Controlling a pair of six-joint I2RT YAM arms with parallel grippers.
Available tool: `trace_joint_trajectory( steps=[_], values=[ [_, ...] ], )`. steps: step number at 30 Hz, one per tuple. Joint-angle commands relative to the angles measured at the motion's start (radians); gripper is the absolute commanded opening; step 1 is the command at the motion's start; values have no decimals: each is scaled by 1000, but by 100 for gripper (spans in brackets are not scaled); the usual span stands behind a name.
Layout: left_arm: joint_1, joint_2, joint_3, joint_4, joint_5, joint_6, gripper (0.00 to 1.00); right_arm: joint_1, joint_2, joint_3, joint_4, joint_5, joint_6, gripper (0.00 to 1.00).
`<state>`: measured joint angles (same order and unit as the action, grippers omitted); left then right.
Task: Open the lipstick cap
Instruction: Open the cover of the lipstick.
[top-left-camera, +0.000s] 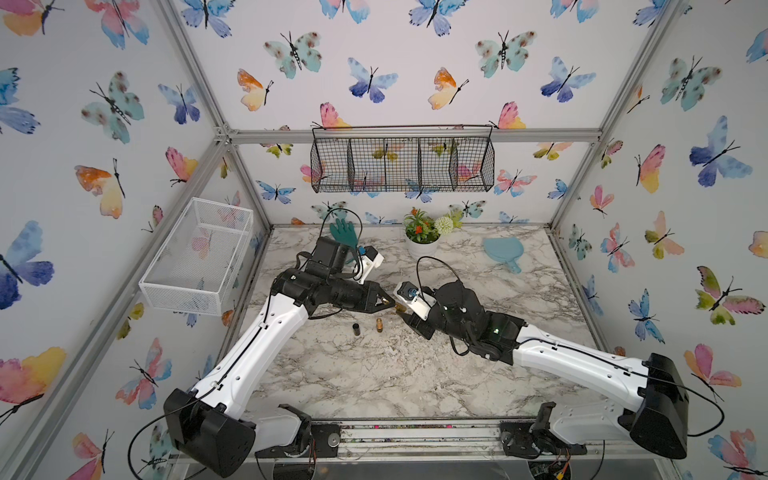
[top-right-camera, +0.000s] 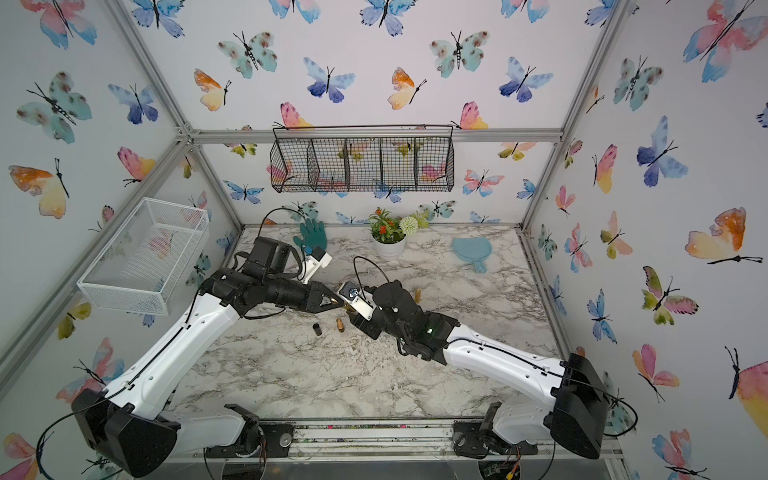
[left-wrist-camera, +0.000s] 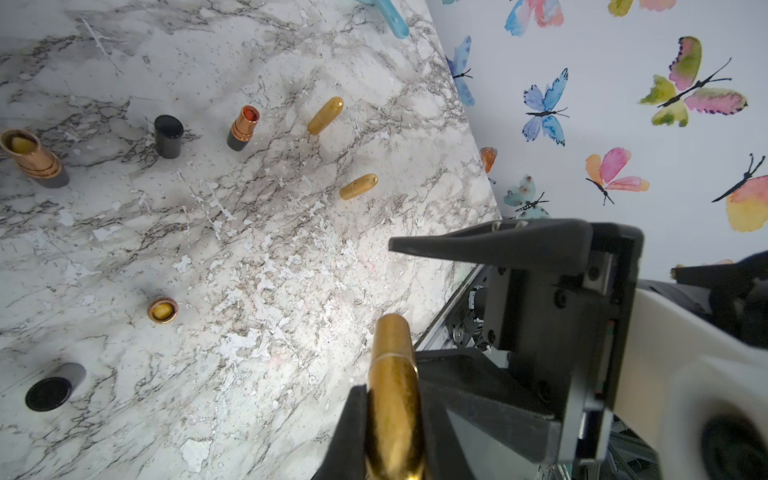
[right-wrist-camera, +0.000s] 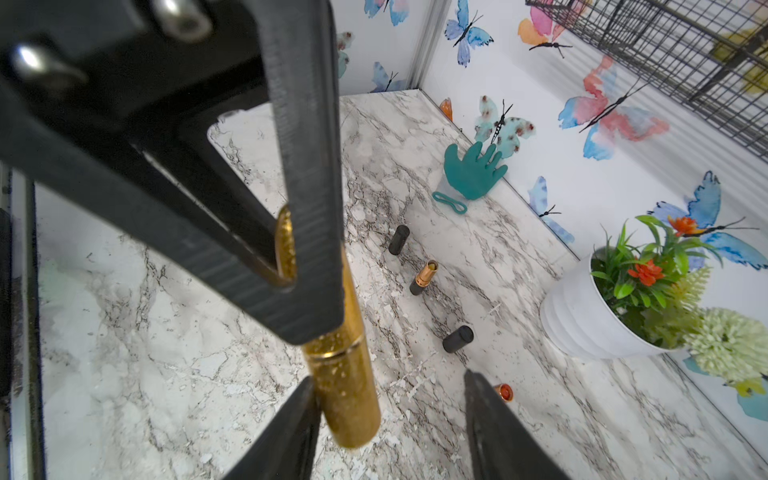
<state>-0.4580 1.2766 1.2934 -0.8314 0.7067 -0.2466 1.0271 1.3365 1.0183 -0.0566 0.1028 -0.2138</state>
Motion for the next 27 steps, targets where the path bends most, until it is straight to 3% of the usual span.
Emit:
trace_joint_trajectory(
  steps=[1, 6, 8, 10, 17, 27],
  values=[
    [4, -11, -14, -21, 56, 25, 6, 1, 19, 24, 42, -39, -14, 52],
    [6, -1, -20, -21, 53, 31, 4, 1, 26, 31, 49, -70, -33, 36],
    [13, 2, -19, -21, 51, 30, 4, 1, 27, 38, 34, -69, -38, 24],
    [21, 9, -15, -22, 50, 30, 3, 1, 25, 42, 14, -58, -44, 4],
    [36, 38, 17, -44, 37, 50, 2, 1, -4, 9, -32, 14, -44, 2],
    [192, 44, 26, -37, 62, 51, 0, 1, -69, -73, -86, 124, -19, 2]
  ],
)
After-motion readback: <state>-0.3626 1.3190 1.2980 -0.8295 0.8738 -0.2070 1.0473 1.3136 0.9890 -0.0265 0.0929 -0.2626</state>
